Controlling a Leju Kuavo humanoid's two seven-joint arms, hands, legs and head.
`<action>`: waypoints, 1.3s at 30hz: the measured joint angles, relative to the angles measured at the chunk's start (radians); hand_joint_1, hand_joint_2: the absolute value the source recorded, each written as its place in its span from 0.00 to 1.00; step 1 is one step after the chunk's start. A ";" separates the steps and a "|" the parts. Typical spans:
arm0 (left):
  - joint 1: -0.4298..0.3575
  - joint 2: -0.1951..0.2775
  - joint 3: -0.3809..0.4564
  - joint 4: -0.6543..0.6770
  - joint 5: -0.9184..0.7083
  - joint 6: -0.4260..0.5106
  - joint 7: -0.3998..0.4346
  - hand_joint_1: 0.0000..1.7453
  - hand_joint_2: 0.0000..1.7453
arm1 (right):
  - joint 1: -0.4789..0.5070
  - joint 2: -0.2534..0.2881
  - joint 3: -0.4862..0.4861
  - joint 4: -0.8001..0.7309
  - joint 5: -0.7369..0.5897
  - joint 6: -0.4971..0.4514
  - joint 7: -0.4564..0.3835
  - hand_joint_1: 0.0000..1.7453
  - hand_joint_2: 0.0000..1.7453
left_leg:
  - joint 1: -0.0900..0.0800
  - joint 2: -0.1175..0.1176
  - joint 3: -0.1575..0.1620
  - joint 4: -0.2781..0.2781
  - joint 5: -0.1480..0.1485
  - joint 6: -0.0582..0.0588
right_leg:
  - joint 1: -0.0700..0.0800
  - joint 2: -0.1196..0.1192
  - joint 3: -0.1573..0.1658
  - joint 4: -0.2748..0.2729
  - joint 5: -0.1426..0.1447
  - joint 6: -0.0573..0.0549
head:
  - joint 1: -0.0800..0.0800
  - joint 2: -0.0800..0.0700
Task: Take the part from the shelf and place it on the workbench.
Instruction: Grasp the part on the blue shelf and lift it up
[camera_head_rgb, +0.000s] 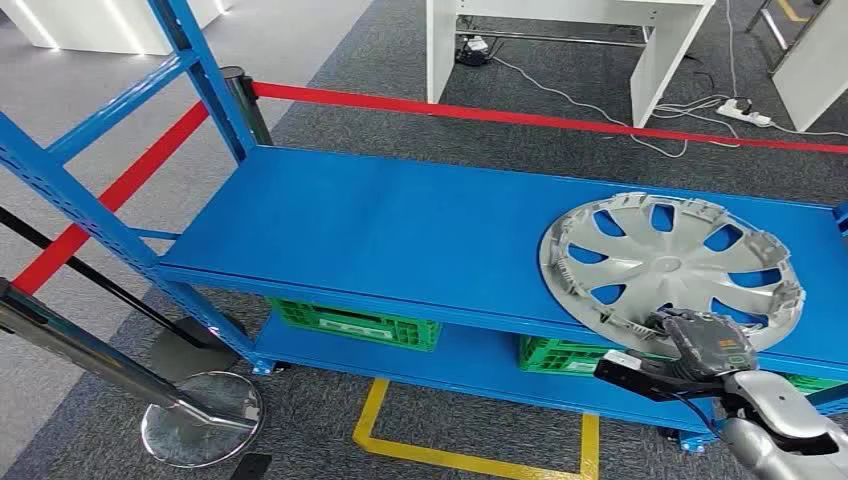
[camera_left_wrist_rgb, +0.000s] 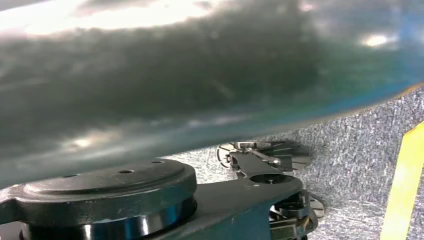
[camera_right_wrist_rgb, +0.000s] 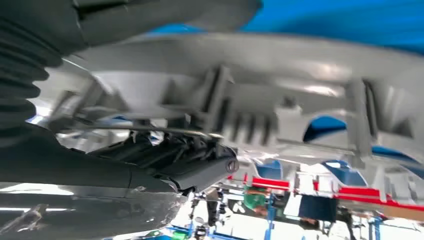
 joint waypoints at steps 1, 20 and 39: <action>0.000 0.000 0.000 0.000 0.000 0.000 0.000 0.00 0.00 | 0.003 0.002 0.000 -0.003 0.000 -0.005 0.000 1.00 1.00 | 0.000 0.000 0.000 0.000 0.000 0.000 | 0.000 0.000 0.000 0.000 0.000 0.000 | 0.000 0.000; 0.000 -0.002 -0.022 0.000 0.001 0.011 0.000 0.00 0.00 | 0.078 0.074 -0.023 -0.087 0.061 -0.178 -0.020 1.00 1.00 | 0.000 0.000 0.000 0.000 0.000 0.000 | 0.000 0.000 -0.001 0.000 0.000 0.000 | 0.000 0.000; -0.002 -0.010 -0.025 0.000 0.037 0.107 -0.017 0.00 0.00 | 0.196 0.216 -0.011 -0.451 0.299 -0.466 -0.130 1.00 1.00 | 0.000 0.000 -0.001 0.000 0.000 0.000 | 0.000 0.000 -0.001 0.000 -0.001 -0.001 | 0.000 0.000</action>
